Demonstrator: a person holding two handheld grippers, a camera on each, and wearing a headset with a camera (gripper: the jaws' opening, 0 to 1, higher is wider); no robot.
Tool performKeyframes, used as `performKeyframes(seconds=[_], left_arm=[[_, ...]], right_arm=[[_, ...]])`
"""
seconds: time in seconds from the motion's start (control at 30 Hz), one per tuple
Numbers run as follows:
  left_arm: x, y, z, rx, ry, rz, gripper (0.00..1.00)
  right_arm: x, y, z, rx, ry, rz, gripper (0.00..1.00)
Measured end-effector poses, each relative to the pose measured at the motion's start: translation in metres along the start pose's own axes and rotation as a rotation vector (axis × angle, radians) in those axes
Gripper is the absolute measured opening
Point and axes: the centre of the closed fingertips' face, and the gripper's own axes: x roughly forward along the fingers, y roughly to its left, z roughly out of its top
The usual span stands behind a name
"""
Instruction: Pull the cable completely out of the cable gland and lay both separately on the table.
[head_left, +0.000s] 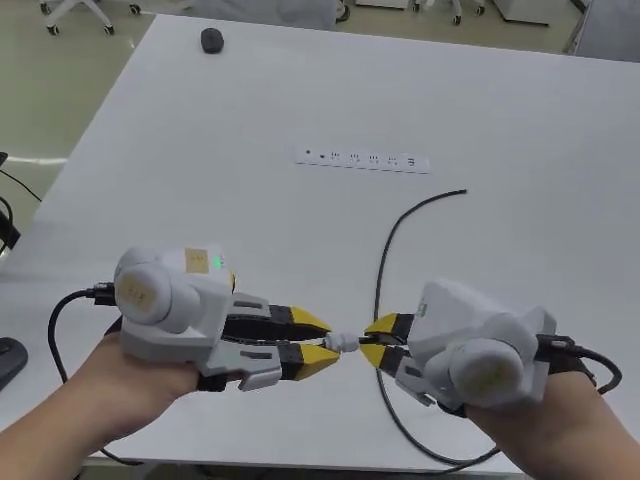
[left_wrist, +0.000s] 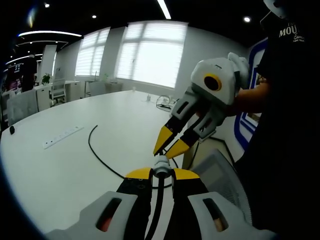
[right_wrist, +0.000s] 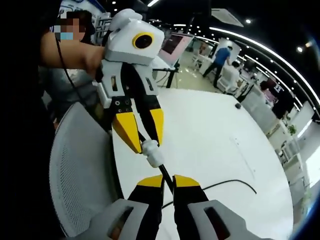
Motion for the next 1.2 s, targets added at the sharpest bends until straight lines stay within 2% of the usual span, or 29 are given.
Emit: performKeyframes(seconds=[0.17,0.33,0.6,0.7,0.83,1.2], left_arm=[[-0.002,0.002,0.002,0.002,-0.007,0.006,0.15],[-0.002,0.004,0.005,0.008,-0.017,0.017,0.15],[-0.003,0.005,0.004,0.022,-0.009,0.02,0.15],[-0.004,0.005,0.003,0.024,-0.001,0.022,0.15],[-0.003,0.004,0.001,0.026,0.004,0.021,0.15],[-0.005,0.006,0.001,0.032,0.009,0.027,0.15]], right_arm=[[-0.003,-0.011,-0.009,0.127,-0.023,-0.013,0.01],[-0.006,-0.022,-0.021,0.212,-0.028,-0.039,0.01],[-0.005,-0.038,-0.054,0.39,-0.016,-0.076,0.02],[-0.002,-0.041,-0.07,0.461,0.005,-0.083,0.02],[-0.001,-0.039,-0.072,0.478,-0.004,-0.077,0.02],[-0.005,-0.04,-0.066,0.403,-0.016,-0.084,0.03]])
